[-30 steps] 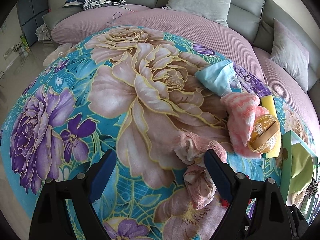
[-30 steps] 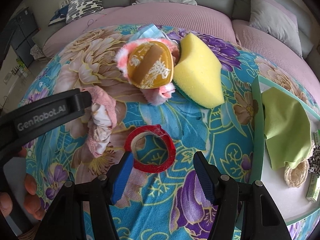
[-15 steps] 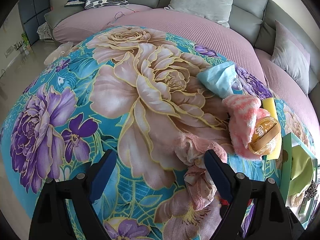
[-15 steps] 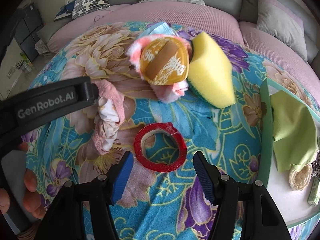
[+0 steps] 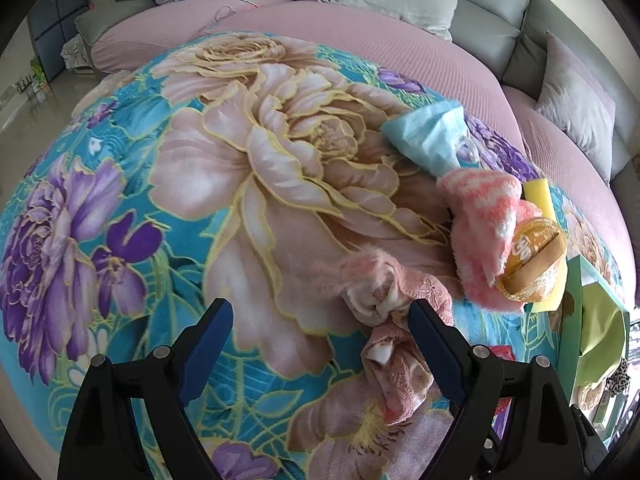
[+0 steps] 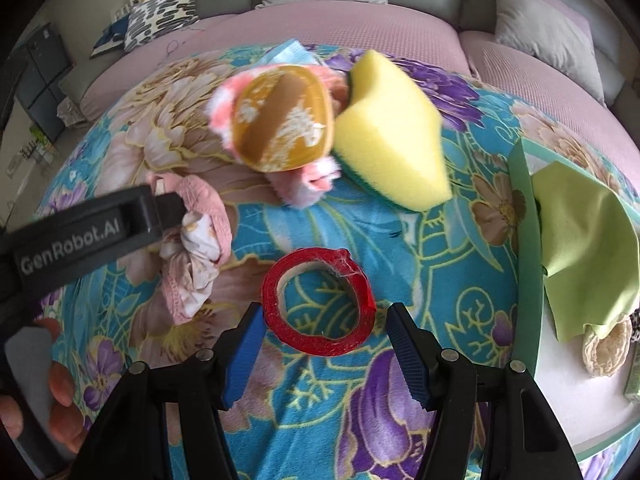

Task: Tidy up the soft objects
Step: 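Lower both open tools toward the red tape roll and pink cloth, then grasp the pink cloth with the left tool while the right tool grasps the red tape roll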

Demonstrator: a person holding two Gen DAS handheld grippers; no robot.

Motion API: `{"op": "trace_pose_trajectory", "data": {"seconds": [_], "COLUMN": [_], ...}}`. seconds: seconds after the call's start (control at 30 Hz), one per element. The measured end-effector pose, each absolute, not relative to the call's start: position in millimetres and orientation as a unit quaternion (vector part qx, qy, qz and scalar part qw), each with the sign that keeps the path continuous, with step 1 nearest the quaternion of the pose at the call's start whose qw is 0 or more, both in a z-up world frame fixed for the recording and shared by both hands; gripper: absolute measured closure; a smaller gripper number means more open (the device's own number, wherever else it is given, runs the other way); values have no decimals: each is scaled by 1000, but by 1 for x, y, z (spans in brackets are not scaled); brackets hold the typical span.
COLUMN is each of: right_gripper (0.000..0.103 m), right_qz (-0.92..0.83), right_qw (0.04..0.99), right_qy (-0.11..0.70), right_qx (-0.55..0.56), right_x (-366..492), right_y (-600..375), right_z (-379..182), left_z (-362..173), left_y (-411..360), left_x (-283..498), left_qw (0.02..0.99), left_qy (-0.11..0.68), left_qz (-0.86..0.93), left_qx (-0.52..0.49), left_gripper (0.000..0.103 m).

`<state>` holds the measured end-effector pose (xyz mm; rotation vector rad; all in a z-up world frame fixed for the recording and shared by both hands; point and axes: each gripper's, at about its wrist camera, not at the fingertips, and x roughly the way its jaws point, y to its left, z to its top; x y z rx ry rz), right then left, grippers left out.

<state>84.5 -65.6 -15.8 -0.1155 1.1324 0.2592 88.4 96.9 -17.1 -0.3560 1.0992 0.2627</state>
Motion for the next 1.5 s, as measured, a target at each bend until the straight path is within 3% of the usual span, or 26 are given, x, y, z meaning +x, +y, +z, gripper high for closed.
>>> {"op": "trace_pose_trajectory", "data": {"seconds": [0.63,0.8,1.0,1.3,1.5], "right_gripper": [37,37,37,46,47], "right_qz": [86,83,81,82,84], "right_qw": [844,847,849,851,853], "right_qy": [528,524,521,516,513], "right_qx": [-29,-31,-40,-43,-39], "right_x": [95,96,98,100,99], "right_y": [-91,-90,-87,-86,-87], "right_z": [-16,-16,-18,-18,-16], "left_z": [-35,-32,-31,-23,-20], "left_y": [64,61,52,46,46], "left_x": [104,104,109,110,109], "left_qw": [830,833,837,842,845], "left_qy": [533,531,528,523,519], "left_qz": [102,96,84,58,40], "left_qx": [-133,-127,-119,-120,-124], "left_gripper": [13,18,30,57,79]}}
